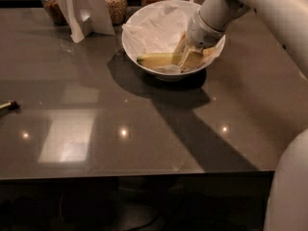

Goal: Pick banana from white bowl

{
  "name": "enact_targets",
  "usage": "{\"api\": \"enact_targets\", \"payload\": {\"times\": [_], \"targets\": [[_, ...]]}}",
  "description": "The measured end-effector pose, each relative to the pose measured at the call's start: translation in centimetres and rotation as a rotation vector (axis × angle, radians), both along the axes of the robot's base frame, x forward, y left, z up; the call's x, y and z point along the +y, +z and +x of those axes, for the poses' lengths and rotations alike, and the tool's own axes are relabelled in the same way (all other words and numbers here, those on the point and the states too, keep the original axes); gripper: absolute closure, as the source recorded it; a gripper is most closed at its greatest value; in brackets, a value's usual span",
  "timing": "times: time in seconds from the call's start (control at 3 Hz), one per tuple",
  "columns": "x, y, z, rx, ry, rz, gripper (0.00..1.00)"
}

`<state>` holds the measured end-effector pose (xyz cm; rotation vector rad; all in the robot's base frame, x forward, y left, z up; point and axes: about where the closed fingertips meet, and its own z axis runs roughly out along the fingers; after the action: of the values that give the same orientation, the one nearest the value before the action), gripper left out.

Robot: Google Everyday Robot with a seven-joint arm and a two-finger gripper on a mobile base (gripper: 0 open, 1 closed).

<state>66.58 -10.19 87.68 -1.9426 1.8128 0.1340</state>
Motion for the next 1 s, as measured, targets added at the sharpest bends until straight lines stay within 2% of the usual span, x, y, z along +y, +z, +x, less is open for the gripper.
{"api": "enact_targets", "payload": {"times": [0.67,1.0], "targets": [[-0.3,1.0,-0.6,-0.013,0.012,-0.016,1.0],[-0.8,2.8,-1.0,-0.039,0.018,-0.024,1.0]]}}
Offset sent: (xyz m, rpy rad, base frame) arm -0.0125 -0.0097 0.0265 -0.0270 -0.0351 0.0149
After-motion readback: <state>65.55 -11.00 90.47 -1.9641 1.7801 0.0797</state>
